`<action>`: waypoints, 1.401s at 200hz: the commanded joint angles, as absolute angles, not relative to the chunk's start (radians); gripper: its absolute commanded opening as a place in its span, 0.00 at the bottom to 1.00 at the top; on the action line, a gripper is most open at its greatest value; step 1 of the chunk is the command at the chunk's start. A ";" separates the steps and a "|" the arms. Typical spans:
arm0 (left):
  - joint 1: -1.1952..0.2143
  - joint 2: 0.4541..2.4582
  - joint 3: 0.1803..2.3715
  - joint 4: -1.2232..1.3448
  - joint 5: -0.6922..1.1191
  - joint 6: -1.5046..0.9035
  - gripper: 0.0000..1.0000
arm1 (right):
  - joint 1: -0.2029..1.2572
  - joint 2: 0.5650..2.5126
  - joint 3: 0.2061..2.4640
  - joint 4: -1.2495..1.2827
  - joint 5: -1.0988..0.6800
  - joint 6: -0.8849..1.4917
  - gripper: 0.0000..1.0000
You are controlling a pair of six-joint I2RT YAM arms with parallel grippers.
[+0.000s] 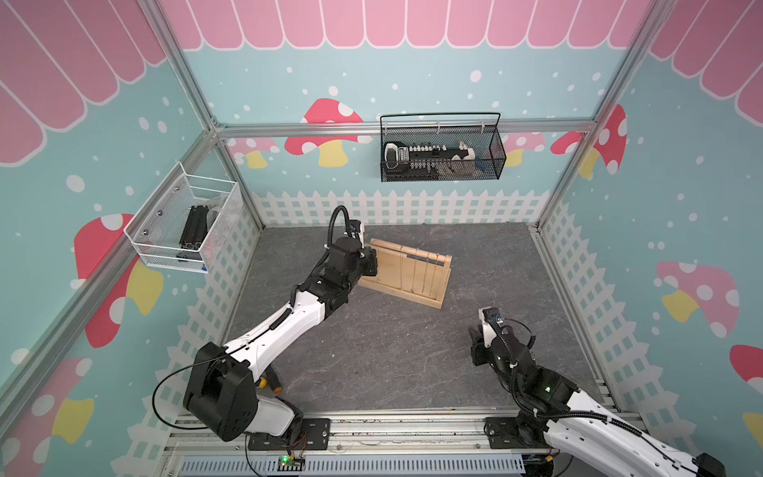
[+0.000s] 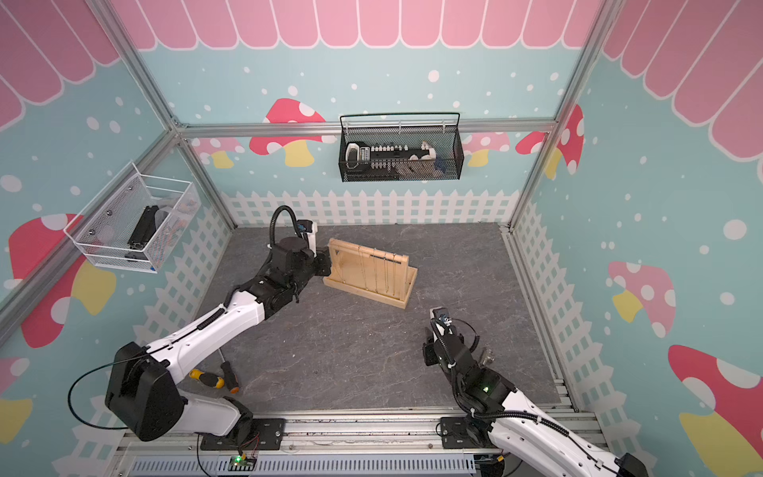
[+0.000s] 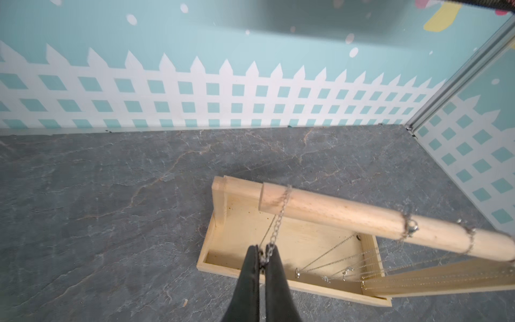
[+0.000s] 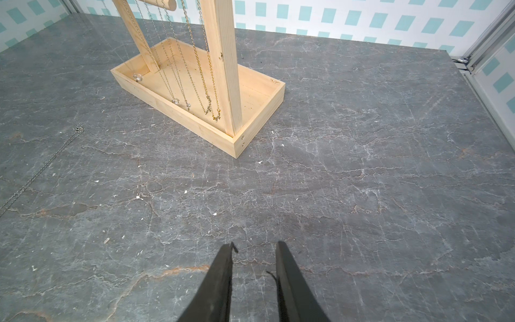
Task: Take the necklace off the jewelry display stand
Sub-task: Take off the necklace from the stand, then place the necklace at the center of the board.
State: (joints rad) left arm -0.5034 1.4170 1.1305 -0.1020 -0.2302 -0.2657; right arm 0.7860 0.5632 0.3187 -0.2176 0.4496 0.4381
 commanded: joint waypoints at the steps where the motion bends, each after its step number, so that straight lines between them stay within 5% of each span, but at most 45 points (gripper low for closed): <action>1: -0.496 1.387 1.196 -0.168 -0.351 -0.256 0.00 | 0.782 0.563 0.313 -0.217 0.446 0.442 0.29; 45: -0.495 1.381 1.228 -0.220 -0.400 -0.242 0.00 | 0.782 0.534 0.308 -0.231 0.449 0.444 0.29; 129: -0.549 1.162 1.063 -0.255 0.014 -0.376 0.00 | 0.782 0.567 0.311 -0.219 0.455 0.443 0.29; 198: -0.670 1.009 0.955 -0.363 0.152 -0.485 0.00 | 0.782 0.568 0.308 -0.216 0.461 0.443 0.29; 280: -0.778 0.784 0.745 -0.342 0.152 -0.606 0.00 | 0.782 0.583 0.308 -0.201 0.444 0.433 0.29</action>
